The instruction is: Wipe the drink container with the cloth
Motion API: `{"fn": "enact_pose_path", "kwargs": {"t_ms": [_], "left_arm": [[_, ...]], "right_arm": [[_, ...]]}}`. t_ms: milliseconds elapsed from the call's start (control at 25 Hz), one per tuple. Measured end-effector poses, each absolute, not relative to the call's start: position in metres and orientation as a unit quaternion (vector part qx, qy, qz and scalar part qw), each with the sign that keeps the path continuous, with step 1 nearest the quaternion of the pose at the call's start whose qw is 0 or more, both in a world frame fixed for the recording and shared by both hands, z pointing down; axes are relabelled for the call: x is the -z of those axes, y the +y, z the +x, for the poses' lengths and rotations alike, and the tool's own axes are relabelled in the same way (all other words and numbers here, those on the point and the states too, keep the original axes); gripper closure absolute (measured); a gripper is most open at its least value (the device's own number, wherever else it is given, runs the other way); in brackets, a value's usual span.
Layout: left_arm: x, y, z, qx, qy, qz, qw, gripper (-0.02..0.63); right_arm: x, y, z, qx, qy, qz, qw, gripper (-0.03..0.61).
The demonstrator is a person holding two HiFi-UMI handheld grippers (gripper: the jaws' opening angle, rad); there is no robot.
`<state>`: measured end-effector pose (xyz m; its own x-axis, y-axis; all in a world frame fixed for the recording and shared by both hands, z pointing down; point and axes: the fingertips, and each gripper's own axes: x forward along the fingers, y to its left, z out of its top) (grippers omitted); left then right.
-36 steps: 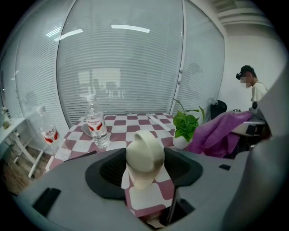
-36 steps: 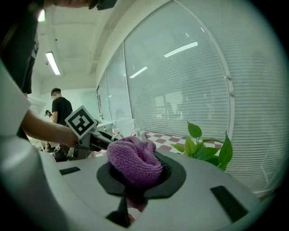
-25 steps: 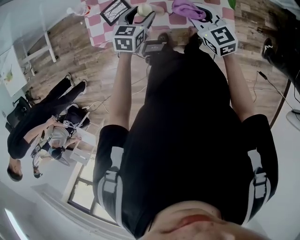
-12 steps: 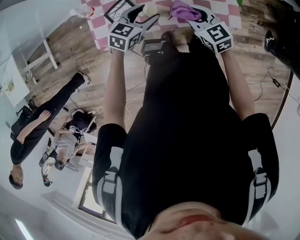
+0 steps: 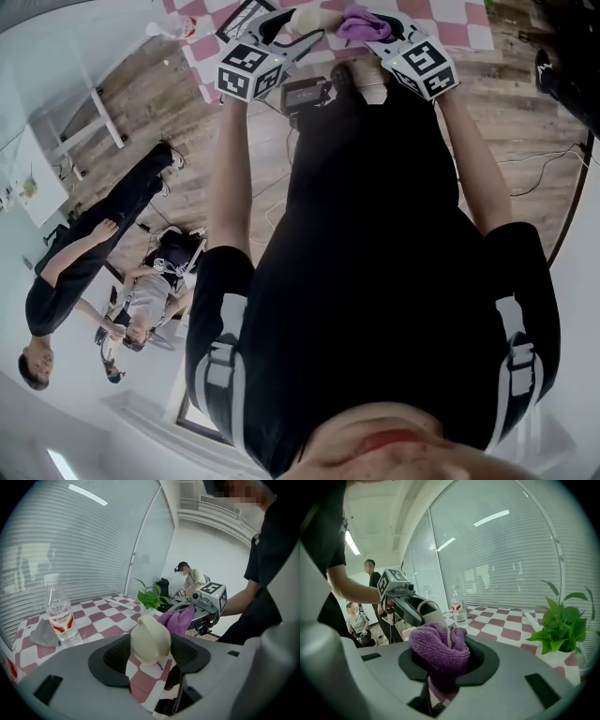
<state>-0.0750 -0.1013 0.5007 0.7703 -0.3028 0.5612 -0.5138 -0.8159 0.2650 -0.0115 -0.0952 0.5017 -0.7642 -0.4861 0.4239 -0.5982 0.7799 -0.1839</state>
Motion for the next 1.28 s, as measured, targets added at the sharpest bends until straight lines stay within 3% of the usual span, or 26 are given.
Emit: {"fn": "enact_pose_path", "kwargs": {"t_ms": [440, 1280], "left_arm": [[-0.504, -0.094, -0.087, -0.268, -0.184, 0.926, 0.193, 0.327], [-0.507, -0.084, -0.089, -0.293, -0.132, 0.934, 0.157, 0.327]], "right_arm": [[-0.512, -0.093, -0.055, -0.148, -0.937, 0.246, 0.202, 0.406], [-0.517, -0.080, -0.092, 0.000, -0.939, 0.088, 0.334, 0.295]]}}
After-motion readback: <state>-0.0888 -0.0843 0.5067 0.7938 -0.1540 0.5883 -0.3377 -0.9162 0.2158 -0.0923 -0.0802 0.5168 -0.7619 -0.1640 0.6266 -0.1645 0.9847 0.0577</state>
